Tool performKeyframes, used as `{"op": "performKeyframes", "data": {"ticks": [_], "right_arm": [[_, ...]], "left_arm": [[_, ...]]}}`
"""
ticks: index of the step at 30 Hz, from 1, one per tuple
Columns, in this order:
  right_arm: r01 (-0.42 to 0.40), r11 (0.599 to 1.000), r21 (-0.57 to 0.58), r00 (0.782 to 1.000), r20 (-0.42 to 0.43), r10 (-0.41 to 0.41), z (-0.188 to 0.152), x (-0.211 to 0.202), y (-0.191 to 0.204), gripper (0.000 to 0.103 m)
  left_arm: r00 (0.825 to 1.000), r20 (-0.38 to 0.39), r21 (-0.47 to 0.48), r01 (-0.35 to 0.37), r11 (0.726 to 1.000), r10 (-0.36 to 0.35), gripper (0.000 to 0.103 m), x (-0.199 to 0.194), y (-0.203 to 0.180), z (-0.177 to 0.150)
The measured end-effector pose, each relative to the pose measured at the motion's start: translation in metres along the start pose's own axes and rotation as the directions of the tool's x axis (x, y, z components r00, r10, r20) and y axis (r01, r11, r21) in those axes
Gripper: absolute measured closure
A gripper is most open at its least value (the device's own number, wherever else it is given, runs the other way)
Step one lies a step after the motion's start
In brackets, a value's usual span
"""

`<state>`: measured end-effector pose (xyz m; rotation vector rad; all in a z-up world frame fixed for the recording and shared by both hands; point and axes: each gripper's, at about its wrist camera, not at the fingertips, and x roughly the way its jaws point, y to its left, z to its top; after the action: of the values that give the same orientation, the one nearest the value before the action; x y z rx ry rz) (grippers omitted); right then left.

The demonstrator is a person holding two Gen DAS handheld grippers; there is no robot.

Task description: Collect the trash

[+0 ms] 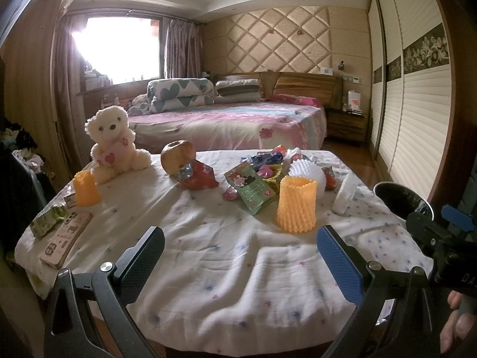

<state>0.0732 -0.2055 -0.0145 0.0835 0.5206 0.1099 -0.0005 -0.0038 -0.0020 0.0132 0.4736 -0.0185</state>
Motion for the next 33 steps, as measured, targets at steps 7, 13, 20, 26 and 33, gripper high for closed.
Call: {"op": "performKeyframes", "data": {"ticks": [7,13,20,26,33], "right_arm": [[-0.002,1.000,0.002,1.000,-0.001,0.002,0.001,0.001,-0.001,0.000],[-0.003,1.000,0.004,1.000,-0.006,0.003,-0.002,0.001,0.001,0.000],[-0.007,1.000,0.006,1.000,-0.011,0.007,-0.005,-0.001,0.005,0.000],[-0.027,1.000,0.014,0.999,-0.035,0.027,-0.007,0.004,0.010,0.000],[-0.089,0.996,0.012,0.993,-0.080,0.089,0.000,0.022,0.013,0.001]], "left_arm": [[1.000,0.001,0.000,0.001,1.000,-0.001,0.000,0.000,0.001,-0.001],[1.000,0.000,0.000,0.002,1.000,-0.002,0.000,0.000,0.000,-0.001],[1.000,-0.010,-0.011,0.006,1.000,-0.006,0.000,0.003,0.003,-0.004],[0.999,-0.048,-0.034,0.001,0.999,-0.003,0.001,0.013,0.012,-0.005],[0.995,-0.097,-0.049,-0.016,0.999,0.011,0.001,0.037,0.022,0.000]]}}
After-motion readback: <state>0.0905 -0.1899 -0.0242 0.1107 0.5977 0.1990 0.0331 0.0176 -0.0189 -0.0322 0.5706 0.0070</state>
